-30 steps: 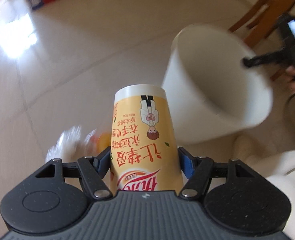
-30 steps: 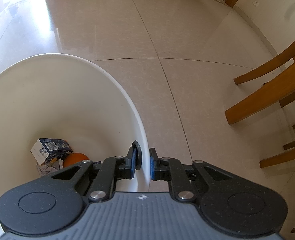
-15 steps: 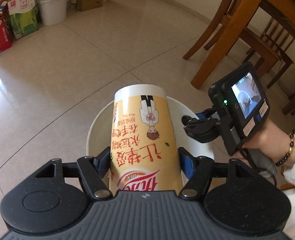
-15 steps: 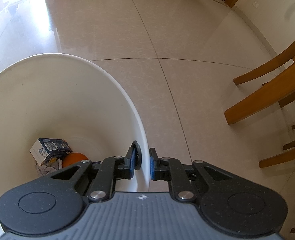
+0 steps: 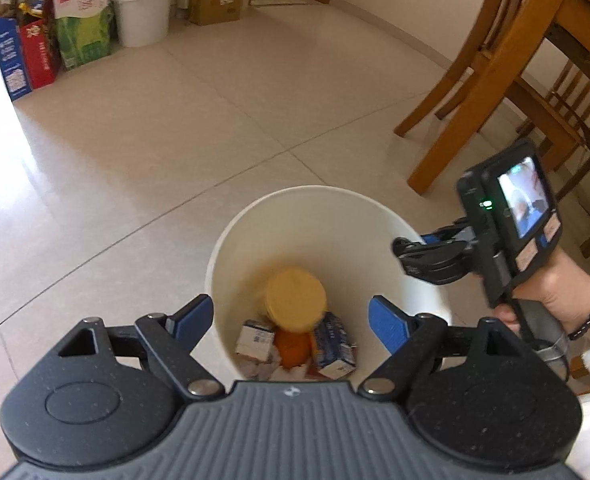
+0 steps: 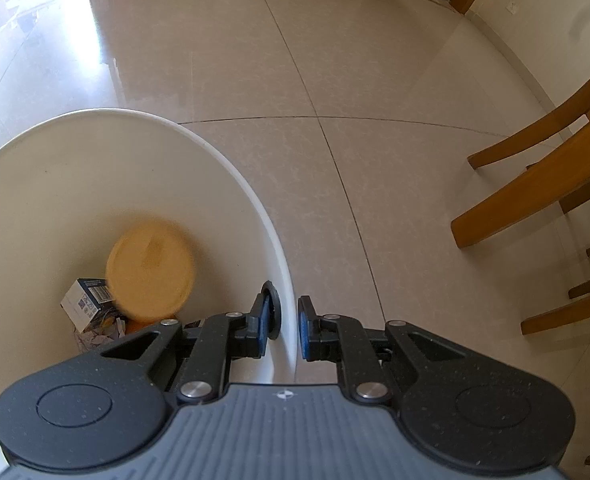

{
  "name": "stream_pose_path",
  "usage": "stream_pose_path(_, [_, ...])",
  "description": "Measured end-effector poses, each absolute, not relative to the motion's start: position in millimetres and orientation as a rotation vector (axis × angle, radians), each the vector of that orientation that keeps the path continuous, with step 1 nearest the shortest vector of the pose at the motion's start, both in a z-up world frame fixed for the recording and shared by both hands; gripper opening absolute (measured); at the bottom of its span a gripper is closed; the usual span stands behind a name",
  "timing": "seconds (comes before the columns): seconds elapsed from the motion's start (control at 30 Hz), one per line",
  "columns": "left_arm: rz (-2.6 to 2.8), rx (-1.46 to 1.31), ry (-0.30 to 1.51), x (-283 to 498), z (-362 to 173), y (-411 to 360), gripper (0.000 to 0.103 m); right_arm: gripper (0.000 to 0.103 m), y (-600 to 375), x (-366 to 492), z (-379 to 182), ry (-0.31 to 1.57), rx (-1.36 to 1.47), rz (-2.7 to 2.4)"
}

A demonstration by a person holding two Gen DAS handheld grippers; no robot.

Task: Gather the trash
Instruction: 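Lift the yellow bottle and carry it over the bin, then open the left gripper to drop the bottle into the bin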

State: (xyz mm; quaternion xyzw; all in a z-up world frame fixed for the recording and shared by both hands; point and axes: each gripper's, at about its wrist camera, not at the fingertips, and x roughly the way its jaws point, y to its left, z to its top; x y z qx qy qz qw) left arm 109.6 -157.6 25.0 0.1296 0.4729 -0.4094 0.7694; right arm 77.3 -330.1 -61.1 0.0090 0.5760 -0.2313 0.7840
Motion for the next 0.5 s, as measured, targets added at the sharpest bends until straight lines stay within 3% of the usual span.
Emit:
stream_pose_path(0.3, [-0.775, 0.314, 0.969, 121, 18, -107, 0.085, 0.018, -332, 78, -61, 1.242, 0.022, -0.502])
stream_pose_path(0.5, [-0.682, 0.378, 0.954, 129, -16, -72, 0.085, 0.018, -330, 78, -62, 1.242, 0.019, -0.504])
